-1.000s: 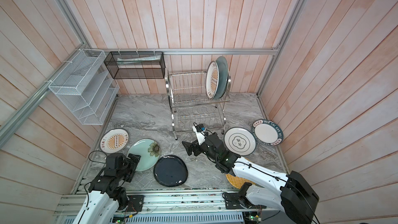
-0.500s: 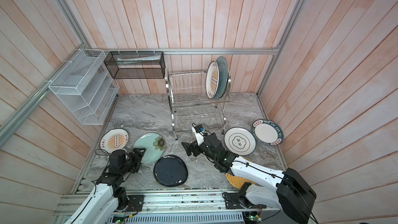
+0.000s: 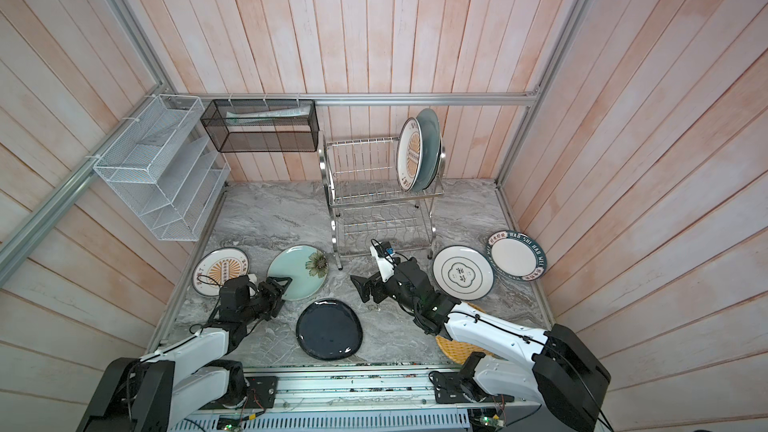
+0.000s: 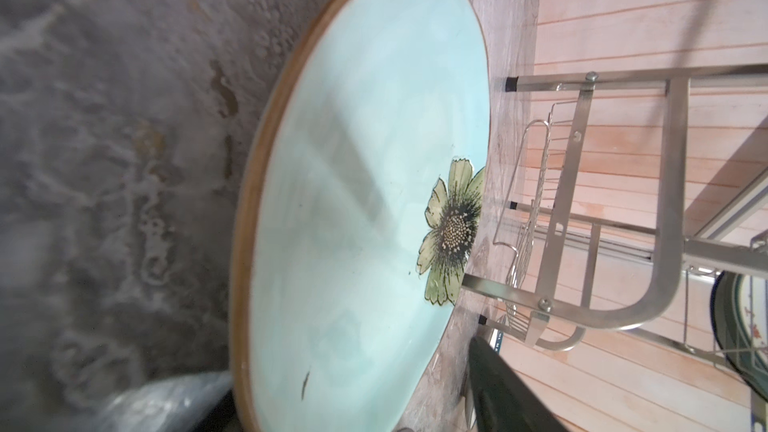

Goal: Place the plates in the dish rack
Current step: 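Grasp the mint-green flower plate's edge with the left gripper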

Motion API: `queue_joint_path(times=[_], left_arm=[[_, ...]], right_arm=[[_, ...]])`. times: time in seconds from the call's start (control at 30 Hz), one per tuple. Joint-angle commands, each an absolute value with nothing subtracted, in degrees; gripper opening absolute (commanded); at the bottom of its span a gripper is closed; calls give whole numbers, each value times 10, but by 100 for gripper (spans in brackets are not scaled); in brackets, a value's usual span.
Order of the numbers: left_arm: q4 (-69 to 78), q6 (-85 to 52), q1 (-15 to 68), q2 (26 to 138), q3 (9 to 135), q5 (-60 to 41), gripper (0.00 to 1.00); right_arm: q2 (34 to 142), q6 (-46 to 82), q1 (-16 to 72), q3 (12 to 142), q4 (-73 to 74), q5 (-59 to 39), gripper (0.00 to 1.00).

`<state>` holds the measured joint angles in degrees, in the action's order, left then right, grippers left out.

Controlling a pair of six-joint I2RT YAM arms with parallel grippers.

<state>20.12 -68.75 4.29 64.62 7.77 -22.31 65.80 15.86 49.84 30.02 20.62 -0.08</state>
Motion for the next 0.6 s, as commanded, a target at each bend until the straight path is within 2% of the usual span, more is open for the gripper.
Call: queue_joint_path(times=[0.0, 0.23, 0.57], left_arm=[[158, -694, 41, 672, 61, -204, 65], [129, -715, 40, 678, 57, -165, 54], [145, -729, 40, 706, 64, -165, 35]], right_arm=[[658, 155, 500, 298, 212, -3, 98], [658, 156, 501, 300, 208, 0, 98], [662, 156, 500, 302, 205, 5, 98]])
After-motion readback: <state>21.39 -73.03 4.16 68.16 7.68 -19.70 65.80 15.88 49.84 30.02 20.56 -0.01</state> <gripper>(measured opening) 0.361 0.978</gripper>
